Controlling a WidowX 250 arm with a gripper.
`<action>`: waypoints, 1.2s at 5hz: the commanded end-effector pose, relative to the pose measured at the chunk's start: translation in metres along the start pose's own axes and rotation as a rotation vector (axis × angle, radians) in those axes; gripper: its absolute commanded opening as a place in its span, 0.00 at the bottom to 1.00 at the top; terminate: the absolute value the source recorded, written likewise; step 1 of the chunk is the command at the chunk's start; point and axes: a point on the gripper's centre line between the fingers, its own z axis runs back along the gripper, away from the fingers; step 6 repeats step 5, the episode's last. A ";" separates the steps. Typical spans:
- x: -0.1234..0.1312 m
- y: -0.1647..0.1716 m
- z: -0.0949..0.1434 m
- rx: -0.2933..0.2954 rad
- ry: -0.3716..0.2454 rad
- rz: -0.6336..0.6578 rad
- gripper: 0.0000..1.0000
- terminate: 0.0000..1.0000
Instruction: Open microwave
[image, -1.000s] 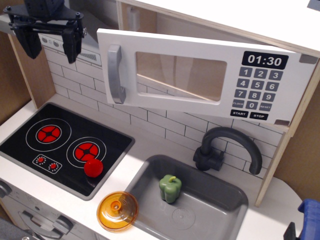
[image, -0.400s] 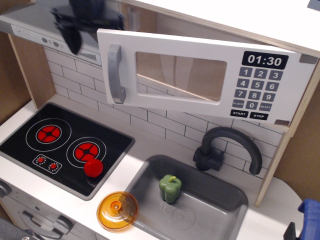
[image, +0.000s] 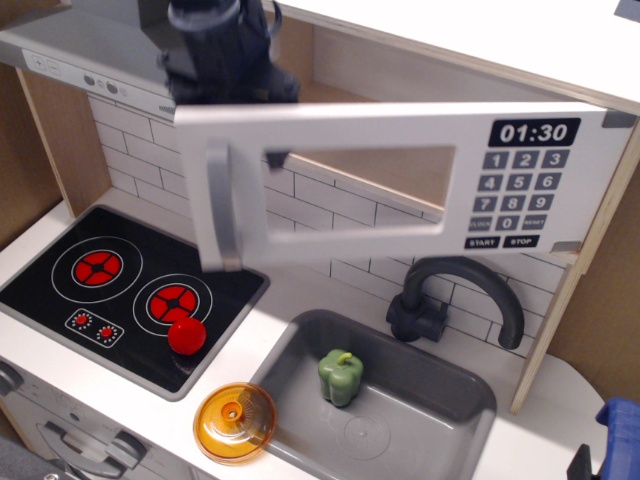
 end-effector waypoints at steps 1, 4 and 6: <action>-0.037 -0.073 0.008 -0.039 0.057 -0.072 1.00 0.00; -0.049 -0.110 -0.005 -0.014 0.176 -0.067 1.00 0.00; -0.049 -0.110 -0.005 -0.014 0.176 -0.067 1.00 1.00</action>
